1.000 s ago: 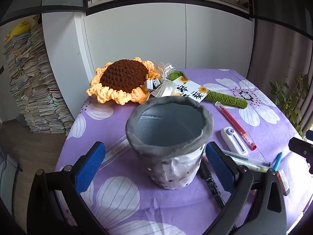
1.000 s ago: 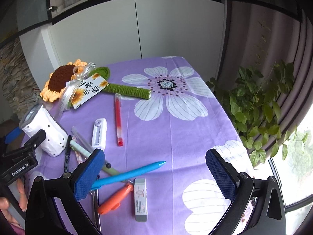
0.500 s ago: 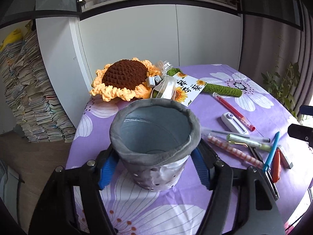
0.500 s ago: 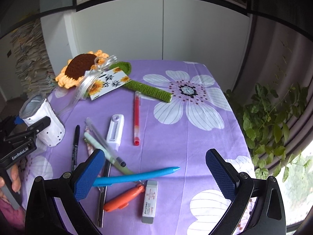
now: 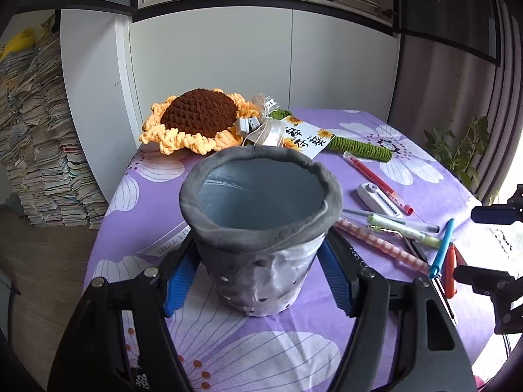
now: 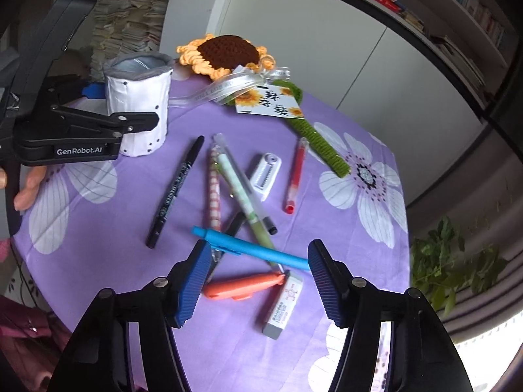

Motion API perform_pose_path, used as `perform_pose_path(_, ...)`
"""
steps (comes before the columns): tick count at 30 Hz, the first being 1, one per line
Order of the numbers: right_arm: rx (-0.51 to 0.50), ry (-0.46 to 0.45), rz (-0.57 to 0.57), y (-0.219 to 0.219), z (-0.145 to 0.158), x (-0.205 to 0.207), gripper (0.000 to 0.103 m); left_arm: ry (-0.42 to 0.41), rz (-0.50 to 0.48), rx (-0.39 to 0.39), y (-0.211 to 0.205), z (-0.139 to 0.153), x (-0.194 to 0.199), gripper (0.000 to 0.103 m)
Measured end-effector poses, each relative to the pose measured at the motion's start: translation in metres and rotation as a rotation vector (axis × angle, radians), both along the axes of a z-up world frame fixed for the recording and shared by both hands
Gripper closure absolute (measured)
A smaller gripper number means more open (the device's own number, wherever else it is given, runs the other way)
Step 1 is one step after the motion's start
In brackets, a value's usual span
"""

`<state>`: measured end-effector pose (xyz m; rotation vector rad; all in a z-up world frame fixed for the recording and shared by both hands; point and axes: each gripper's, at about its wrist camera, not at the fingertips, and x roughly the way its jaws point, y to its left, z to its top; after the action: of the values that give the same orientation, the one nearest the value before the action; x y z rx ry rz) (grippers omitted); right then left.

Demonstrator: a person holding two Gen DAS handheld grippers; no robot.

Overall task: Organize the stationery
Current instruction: 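Grasp the grey dotted pen holder with the left gripper and lift it, then grasp the black marker with the right gripper and drop it into the held pen holder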

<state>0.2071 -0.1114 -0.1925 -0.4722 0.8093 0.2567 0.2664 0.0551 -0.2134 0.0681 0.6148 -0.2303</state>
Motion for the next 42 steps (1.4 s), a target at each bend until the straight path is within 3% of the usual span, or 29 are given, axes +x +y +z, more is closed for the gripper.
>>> perform_pose_path(5, 0.180, 0.051, 0.032, 0.018, 0.021, 0.023, 0.040, -0.011, -0.005, -0.014, 0.000, 0.002, -0.003, 0.031)
perform_pose_path(7, 0.195, 0.069, 0.041, 0.031, 0.024, 0.038, 0.042, -0.025, 0.003, -0.032, 0.004, 0.003, -0.004, 0.020)
perform_pose_path(9, 0.209, 0.124, 0.047, 0.043, 0.018, 0.055, 0.065, -0.035, 0.015, -0.065, 0.011, 0.004, -0.006, 0.017)
perform_pose_path(11, 0.261, 0.233, 0.039, 0.050, 0.006, 0.075, 0.078, -0.030, 0.030, -0.112, 0.020, 0.004, -0.004, 0.017)
perform_pose_path(13, 0.306, 0.335, 0.001, 0.051, -0.010, 0.093, 0.080, -0.015, 0.044, -0.156, 0.027, 0.002, -0.001, 0.017)
perform_pose_path(15, 0.321, 0.372, -0.027, 0.051, -0.021, 0.103, 0.080, 0.002, 0.051, -0.173, 0.029, 0.001, 0.001, 0.017)
perform_pose_path(18, 0.317, 0.393, -0.046, 0.053, -0.030, 0.112, 0.080, -0.020, 0.036, -0.171, 0.025, 0.003, -0.003, 0.027)
perform_pose_path(25, 0.277, 0.377, -0.050, 0.066, -0.032, 0.119, 0.080, -0.086, 0.023, -0.165, 0.026, 0.011, -0.015, 0.026)
perform_pose_path(31, 0.253, 0.387, -0.051, 0.076, -0.035, 0.134, 0.080, -0.081, 0.034, -0.185, 0.032, 0.011, -0.013, 0.026)
perform_pose_path(33, 0.247, 0.378, -0.047, 0.079, -0.035, 0.137, 0.080, -0.082, 0.029, -0.185, 0.031, 0.011, -0.013, 0.028)
perform_pose_path(34, 0.246, 0.378, -0.046, 0.079, -0.035, 0.138, 0.080, -0.083, 0.018, -0.190, 0.031, 0.011, -0.013, 0.036)
perform_pose_path(35, 0.241, 0.375, -0.043, 0.080, -0.035, 0.138, 0.080, -0.083, 0.008, -0.194, 0.030, 0.011, -0.013, 0.037)
perform_pose_path(36, 0.230, 0.369, -0.038, 0.080, -0.035, 0.136, 0.087, -0.083, 0.007, -0.192, 0.029, 0.011, -0.013, 0.037)
perform_pose_path(37, 0.217, 0.361, -0.038, 0.080, -0.036, 0.135, 0.087, -0.082, 0.006, -0.193, 0.029, 0.011, -0.013, 0.037)
perform_pose_path(42, 0.341, 0.327, -0.032, 0.062, -0.014, 0.123, 0.088, -0.081, 0.006, -0.196, 0.030, 0.011, -0.014, 0.037)
